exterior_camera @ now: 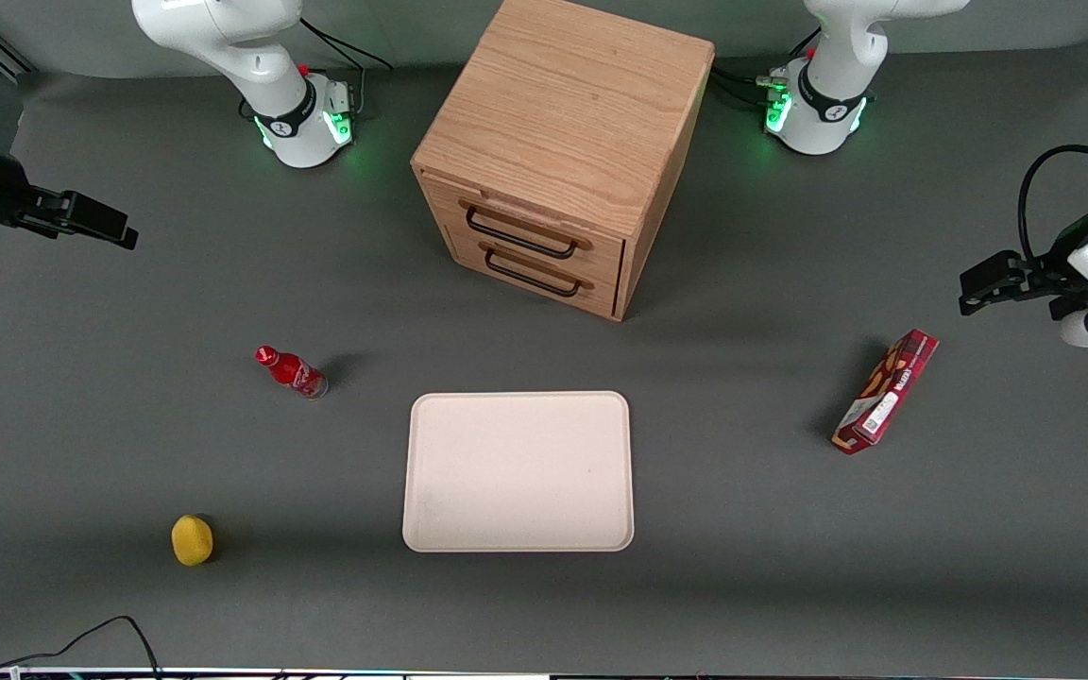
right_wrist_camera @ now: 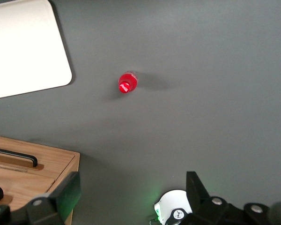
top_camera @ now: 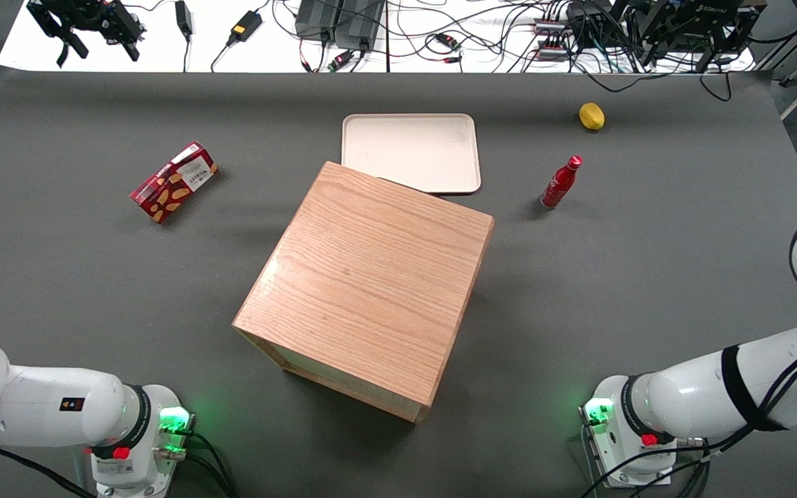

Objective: Open upper drawer
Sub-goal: 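Move the right gripper toward the upper drawer's black handle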

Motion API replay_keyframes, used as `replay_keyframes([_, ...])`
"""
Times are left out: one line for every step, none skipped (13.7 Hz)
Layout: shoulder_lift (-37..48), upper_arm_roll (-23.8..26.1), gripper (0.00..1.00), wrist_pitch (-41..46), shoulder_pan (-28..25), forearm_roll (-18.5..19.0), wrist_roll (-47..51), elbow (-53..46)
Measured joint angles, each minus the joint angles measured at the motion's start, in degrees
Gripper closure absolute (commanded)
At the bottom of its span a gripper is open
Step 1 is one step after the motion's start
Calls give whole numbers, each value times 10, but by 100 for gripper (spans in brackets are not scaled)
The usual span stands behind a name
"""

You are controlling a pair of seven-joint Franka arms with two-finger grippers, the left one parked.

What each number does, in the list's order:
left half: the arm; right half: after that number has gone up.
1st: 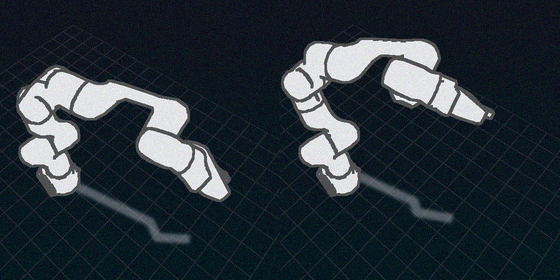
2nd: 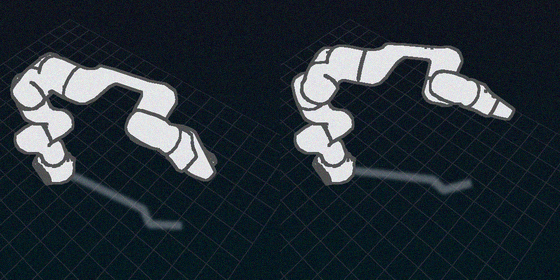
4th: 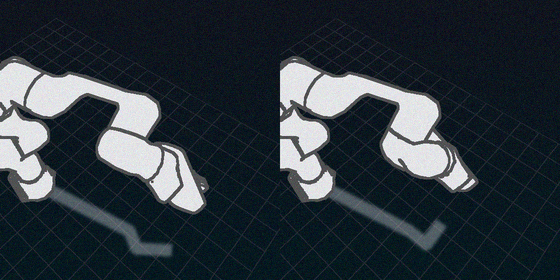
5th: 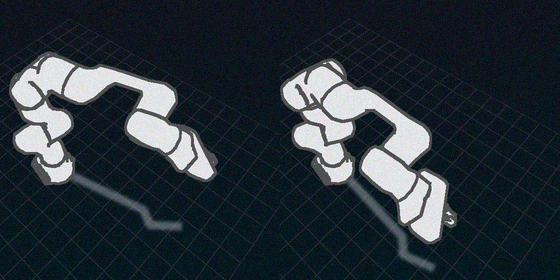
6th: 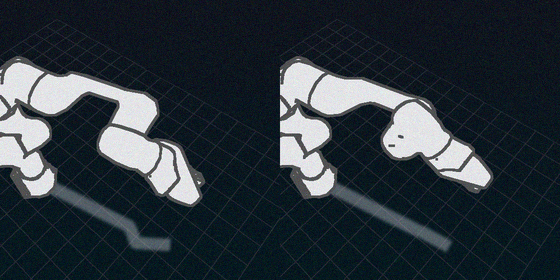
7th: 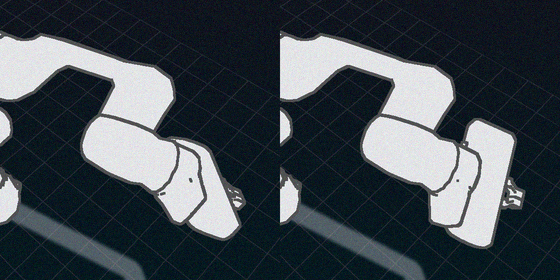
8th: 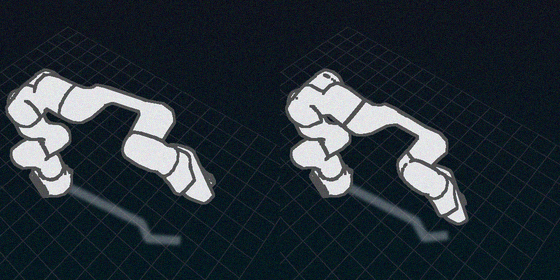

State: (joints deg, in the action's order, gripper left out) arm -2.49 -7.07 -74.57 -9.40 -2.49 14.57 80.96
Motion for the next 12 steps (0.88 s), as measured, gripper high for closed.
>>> replay_keyframes([0, -4, 0, 0, 0, 0, 0, -2])
replay_keyframes([0, -7, 0, 0, 0, 0, 2, -3])
replay_keyframes([0, -8, 0, 0, 0, 0, 3, -4])
replay_keyframes([0, -9, 0, 0, 0, 0, 4, -5])
replay_keyframes([0, -9, 0, 0, 0, 0, 2, -5])
replay_keyframes([0, -8, 0, 0, 0, 0, -12, -7])
replay_keyframes([0, -8, 0, 1, -1, 0, -57, -8])
replay_keyframes([1, -8, 0, 2, -1, 0, -123, -9])
replay_keyframes([1, -8, 0, 5, -1, 0, -197, -9])
replay_keyframes([1, -8, 0, 8, -1, -1, -261, -9])
replay_keyframes([1, -8, 0, 11, -2, -8, -303, -9])
replay_keyframes([1, -7, 0, 13, -3, -27, -326, -9])
